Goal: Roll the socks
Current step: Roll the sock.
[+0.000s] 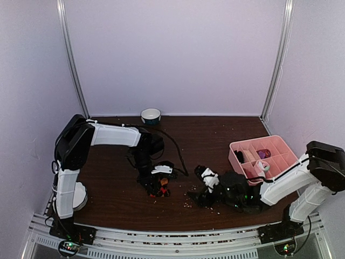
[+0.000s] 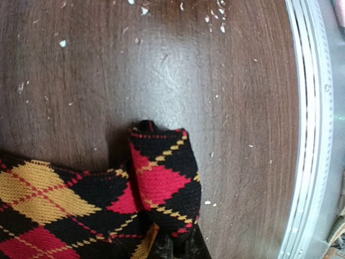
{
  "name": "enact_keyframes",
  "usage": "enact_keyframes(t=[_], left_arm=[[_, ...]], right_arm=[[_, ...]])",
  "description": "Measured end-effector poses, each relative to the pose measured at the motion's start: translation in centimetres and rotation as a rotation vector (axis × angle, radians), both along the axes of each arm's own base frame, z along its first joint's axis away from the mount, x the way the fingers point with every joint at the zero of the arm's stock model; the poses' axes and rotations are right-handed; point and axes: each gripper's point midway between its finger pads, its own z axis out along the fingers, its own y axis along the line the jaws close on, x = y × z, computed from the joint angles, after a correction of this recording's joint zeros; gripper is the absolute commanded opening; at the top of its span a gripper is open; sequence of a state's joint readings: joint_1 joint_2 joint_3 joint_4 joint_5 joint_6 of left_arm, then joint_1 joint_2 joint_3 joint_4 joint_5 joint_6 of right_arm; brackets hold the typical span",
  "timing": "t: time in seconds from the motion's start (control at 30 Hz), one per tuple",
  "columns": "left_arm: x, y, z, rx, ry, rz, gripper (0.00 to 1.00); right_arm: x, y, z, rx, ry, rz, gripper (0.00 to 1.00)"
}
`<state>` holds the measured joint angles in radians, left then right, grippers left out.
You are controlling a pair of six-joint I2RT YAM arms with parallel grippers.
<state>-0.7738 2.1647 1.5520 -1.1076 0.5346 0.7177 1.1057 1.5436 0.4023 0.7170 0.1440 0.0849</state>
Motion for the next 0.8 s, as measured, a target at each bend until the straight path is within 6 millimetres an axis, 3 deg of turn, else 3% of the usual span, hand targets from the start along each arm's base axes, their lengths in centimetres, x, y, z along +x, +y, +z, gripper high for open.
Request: enact_keyframes(t=[0.1, 0.17, 0.27, 0.4, 0.5, 0.67, 0.8], left_arm=[[0.1, 0.1, -0.1, 0.016, 0.026, 0.016, 0.0], [0.1, 0.1, -0.2, 0.025, 0.039, 0.026, 0.01], [0.2, 0.1, -0.2, 0.041, 0.056, 0.038, 0.02], [0.1, 0.1, -0.2, 0.049, 0.069, 0.046, 0.03], [0.2, 0.1, -0.2, 0.052, 0.074, 0.05, 0.04], [0.0, 0.3, -0.2, 0.057, 0.083, 0.048, 0.06], [0.0, 0.3, -0.2, 0.057, 0.084, 0.047, 0.09]], right_arm=[[-4.2, 2.6, -1.8, -0.101, -0.089, 0.231, 0.71], [-5.1, 3.7, -3.0, -0.162, -0.128, 0.32, 0.64], [-5.0, 6.2, -3.6, -0.218, -0.193, 0.408, 0.59], [-4.0, 10.5, -2.7, -0.237, -0.289, 0.49, 0.53], [-3.2, 12.6, -2.2, -0.242, -0.331, 0.533, 0.5], [-1.6, 13.6, -3.1, -0.283, -0.34, 0.572, 0.45], [-1.0, 13.4, -4.7, -0.327, -0.311, 0.605, 0.33]])
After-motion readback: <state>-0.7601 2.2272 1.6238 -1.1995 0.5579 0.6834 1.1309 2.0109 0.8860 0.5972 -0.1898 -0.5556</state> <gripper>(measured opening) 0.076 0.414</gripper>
